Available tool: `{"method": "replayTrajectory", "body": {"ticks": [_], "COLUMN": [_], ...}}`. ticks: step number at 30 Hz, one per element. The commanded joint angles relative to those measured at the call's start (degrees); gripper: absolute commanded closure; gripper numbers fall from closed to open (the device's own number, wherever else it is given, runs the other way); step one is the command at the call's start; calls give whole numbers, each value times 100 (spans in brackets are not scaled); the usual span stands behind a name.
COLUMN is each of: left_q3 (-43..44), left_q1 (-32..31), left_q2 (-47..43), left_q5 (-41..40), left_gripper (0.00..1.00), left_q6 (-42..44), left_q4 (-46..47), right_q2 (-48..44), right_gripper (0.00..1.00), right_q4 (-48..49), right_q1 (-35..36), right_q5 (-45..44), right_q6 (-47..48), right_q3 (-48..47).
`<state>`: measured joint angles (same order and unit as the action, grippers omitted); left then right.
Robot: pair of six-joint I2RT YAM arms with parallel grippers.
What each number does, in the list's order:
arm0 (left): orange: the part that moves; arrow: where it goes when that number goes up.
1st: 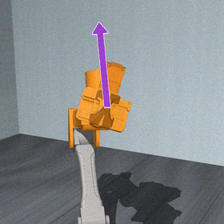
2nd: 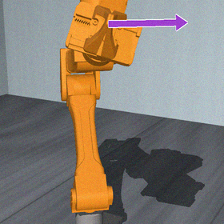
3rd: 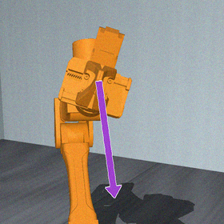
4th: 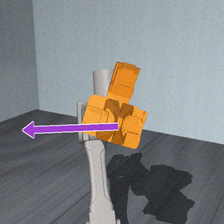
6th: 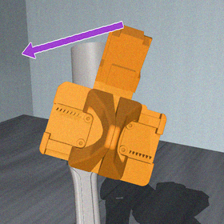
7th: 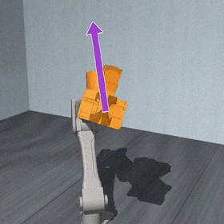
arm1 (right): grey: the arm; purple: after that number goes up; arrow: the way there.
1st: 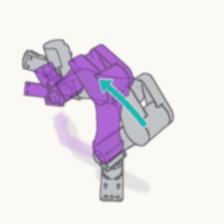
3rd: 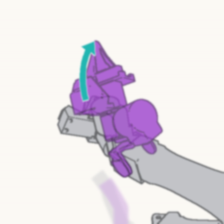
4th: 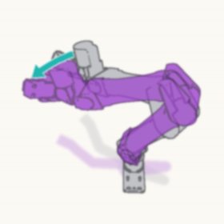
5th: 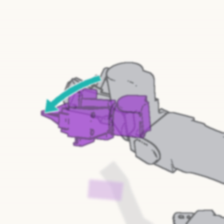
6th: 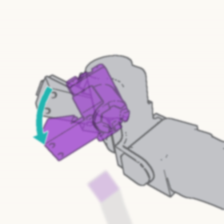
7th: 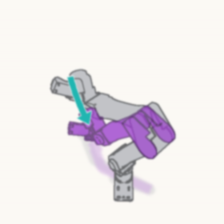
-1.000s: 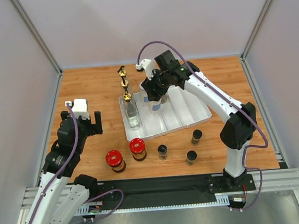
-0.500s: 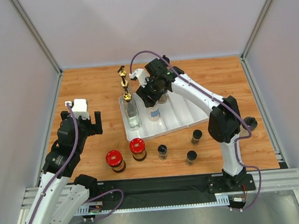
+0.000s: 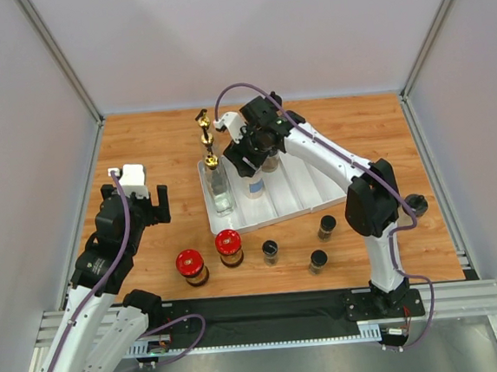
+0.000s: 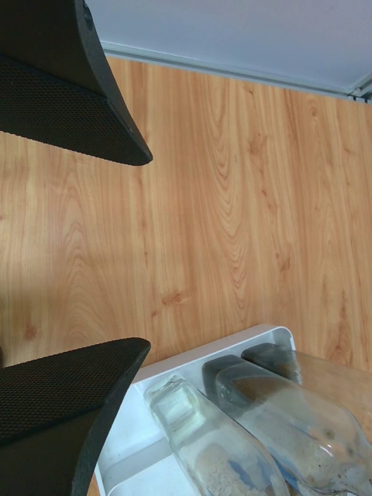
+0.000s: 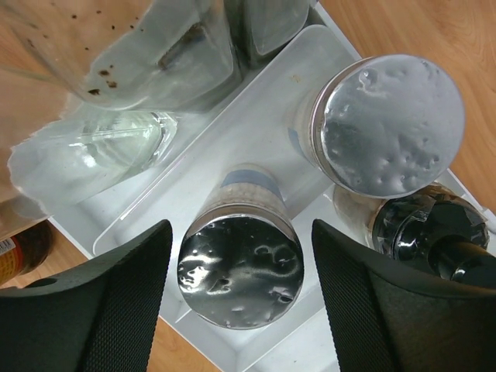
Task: Organize the condiment bottles
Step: Place the bottle in the storage box.
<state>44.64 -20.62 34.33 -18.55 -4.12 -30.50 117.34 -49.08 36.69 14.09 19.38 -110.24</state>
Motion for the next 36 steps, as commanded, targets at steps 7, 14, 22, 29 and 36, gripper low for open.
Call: {"method": "replayTrajectory", "body": {"ticks": [7,14,22,29,36], "left_q3": [1,1,-8,-17,-8], "left_q1": [-21,-21,-21,-21,-21], "left_q2": [-5,4,21,39,100], "left_q5": [-9,0,-9,-18,-44], "left_gripper": [0,0,0,0,0], "left_q6": [60,52,69,69,87], "left_q4": [176,176,176,194,185], "right_q2": [-597,-1011,-1090,-889,-54], "right_gripper": [25,23,23,21,21], "right_q4": [118,118,170,575,566], "right_q1": [23,-47,-434,-1101,-1559], "right_q5": [-55,-160,-248,-319,-336], "right_q6": [189,260,216,-82,-540], "right_q3": [-191,-226,-393,-613,-1500]}}
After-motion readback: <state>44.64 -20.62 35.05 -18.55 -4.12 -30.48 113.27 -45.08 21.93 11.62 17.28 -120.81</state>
